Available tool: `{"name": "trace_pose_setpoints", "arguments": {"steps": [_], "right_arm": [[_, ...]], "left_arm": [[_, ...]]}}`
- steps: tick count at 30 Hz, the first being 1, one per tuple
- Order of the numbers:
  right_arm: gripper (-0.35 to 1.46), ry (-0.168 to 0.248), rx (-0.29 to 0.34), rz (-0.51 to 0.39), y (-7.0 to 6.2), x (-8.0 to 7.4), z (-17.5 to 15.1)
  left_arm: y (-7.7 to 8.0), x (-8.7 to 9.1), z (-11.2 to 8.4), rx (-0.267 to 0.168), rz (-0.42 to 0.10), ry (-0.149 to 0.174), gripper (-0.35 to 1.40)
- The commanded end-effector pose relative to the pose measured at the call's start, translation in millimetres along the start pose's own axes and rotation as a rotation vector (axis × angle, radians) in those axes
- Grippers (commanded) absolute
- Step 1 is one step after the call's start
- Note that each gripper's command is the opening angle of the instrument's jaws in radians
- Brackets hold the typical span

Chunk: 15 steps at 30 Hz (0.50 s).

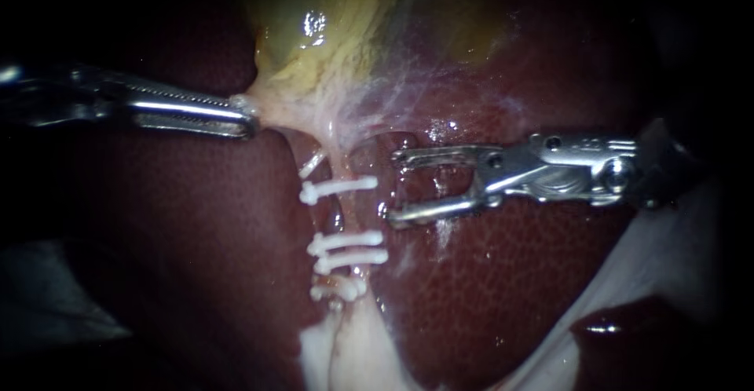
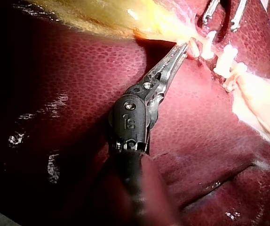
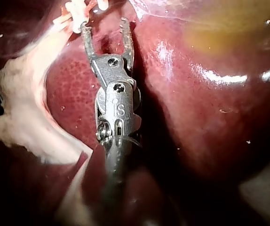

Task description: Going back third clip right tube

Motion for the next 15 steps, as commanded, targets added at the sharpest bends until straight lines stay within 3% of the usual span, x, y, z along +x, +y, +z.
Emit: {"name": "trace_pose_setpoints", "arguments": {"steps": [1, 8, 15], "right_arm": [[0.50, 0.001, -0.005, -0.015, -0.4, 0.5, -0.7], [0.50, -0.005, -0.026, -0.103, -2.9, 3.5, -5.0], [0.50, -0.006, -0.025, -0.106, -4.5, 4.4, -6.2]], "left_arm": [[0.0, 0.0, 0.0, -0.001, 0.000, 0.000, -0.35], [0.0, -0.1, -0.1, -0.001, 0.001, 0.000, -0.35], [0.0, -0.3, 0.1, 0.001, 0.002, 0.000, -0.35]]}}
